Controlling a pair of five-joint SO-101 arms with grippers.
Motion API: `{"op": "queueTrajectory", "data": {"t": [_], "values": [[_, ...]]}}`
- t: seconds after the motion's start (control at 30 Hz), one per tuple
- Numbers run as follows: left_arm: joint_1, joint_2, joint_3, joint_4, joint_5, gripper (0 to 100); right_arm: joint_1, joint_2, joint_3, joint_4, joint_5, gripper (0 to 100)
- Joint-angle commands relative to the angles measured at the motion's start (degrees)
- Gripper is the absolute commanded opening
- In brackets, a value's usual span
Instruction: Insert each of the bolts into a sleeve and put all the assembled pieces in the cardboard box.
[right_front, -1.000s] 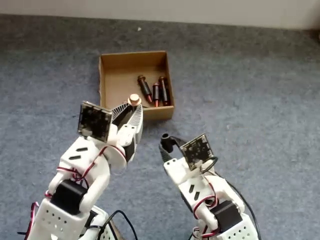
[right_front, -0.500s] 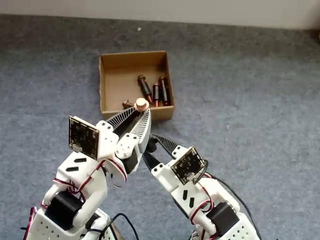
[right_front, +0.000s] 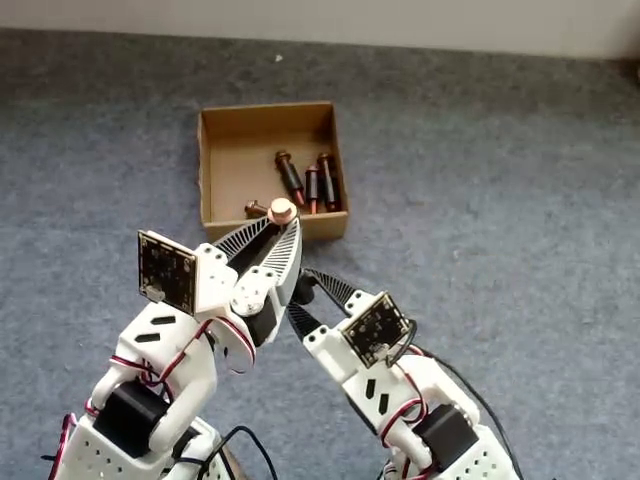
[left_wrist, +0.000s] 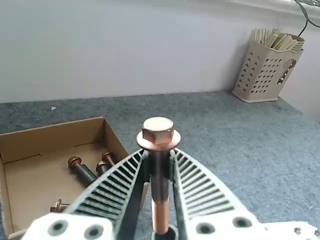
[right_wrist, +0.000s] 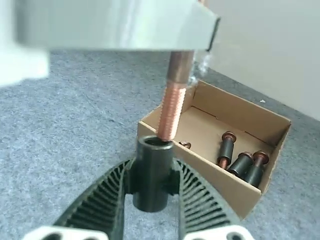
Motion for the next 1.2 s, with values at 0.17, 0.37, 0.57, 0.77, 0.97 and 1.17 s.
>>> {"op": "queueTrajectory", "data": {"t": [0.17,0.37,0.57,0.77,0.97,1.17], "values": [[3.1,-0.6,-0.1,-1.1,0.6,0,1.3,-1.0,-0.6,-3.3,0.5,0.6],[3.4,-0.6,0.0,-1.1,0.6,0,1.3,-1.0,-0.7,-3.3,0.5,0.6],[3.0,-0.6,2.6,-1.4,0.5,0,2.7,-1.0,-1.0,-3.3,0.5,0.6],[3.4,-0.6,2.9,-1.2,0.5,1,6.8,-1.0,-1.1,-4.0,0.4,0.6],[3.2,-0.6,2.7,2.4,0.8,15,6.9,-1.0,-1.1,-4.2,0.4,0.6],[3.3,-0.6,2.6,5.4,-3.3,20,6.9,-1.0,-0.7,-4.2,0.4,0.6]]}}
